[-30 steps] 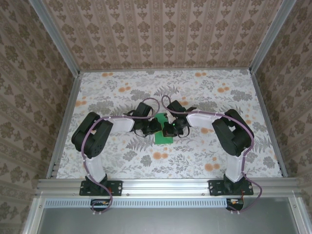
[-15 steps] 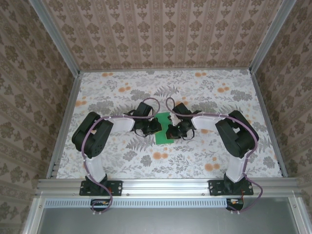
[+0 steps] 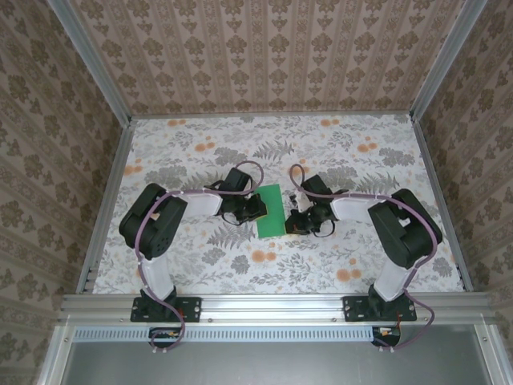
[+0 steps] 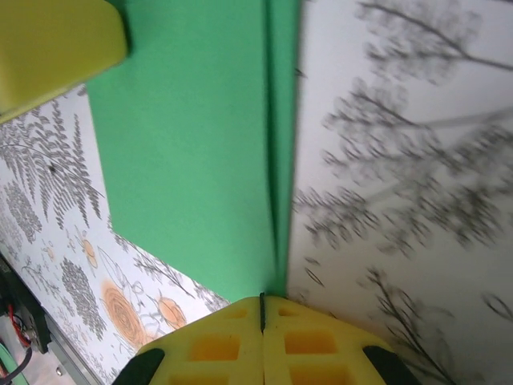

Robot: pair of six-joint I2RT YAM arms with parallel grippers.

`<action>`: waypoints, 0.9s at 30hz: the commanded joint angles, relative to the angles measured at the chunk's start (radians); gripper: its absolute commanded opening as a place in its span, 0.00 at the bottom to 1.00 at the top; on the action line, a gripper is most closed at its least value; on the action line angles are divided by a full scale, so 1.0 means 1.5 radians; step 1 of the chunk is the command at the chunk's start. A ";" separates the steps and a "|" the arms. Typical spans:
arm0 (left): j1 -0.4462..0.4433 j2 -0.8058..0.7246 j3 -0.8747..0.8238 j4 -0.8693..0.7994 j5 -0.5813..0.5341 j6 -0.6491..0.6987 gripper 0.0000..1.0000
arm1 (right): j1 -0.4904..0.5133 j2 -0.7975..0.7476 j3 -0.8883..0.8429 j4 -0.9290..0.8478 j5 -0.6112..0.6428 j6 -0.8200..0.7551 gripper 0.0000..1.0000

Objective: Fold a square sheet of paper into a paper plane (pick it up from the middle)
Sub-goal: Fold the triangle a second time at the center of the table.

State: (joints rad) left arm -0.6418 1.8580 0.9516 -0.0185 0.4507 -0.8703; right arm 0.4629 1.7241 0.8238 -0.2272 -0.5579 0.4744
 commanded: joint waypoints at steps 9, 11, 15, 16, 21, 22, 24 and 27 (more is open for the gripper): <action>-0.002 0.047 0.001 -0.083 -0.064 0.005 0.12 | 0.026 0.029 0.096 -0.024 -0.005 0.043 0.07; -0.003 0.047 0.002 -0.084 -0.065 0.007 0.12 | 0.035 0.055 0.121 -0.026 -0.003 0.044 0.07; -0.006 0.050 0.006 -0.089 -0.064 0.010 0.12 | 0.048 0.099 0.162 -0.042 0.003 0.041 0.07; -0.006 0.051 0.007 -0.090 -0.064 0.011 0.12 | 0.050 0.108 0.168 -0.047 0.006 0.040 0.07; -0.006 0.055 0.011 -0.102 -0.071 0.013 0.12 | 0.046 0.119 0.149 -0.053 0.024 0.033 0.07; -0.006 0.056 0.011 -0.105 -0.075 0.013 0.12 | 0.044 0.117 0.139 -0.048 0.024 0.035 0.07; -0.005 0.059 0.010 -0.111 -0.080 0.012 0.12 | 0.039 0.113 0.118 -0.039 0.020 0.036 0.07; -0.003 0.062 0.006 -0.113 -0.084 0.010 0.12 | 0.030 0.102 0.072 -0.019 0.006 0.044 0.07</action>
State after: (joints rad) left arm -0.6472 1.8732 0.9890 -0.0673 0.4408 -0.8696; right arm 0.5209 1.8820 1.0046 -0.2176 -0.5636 0.5282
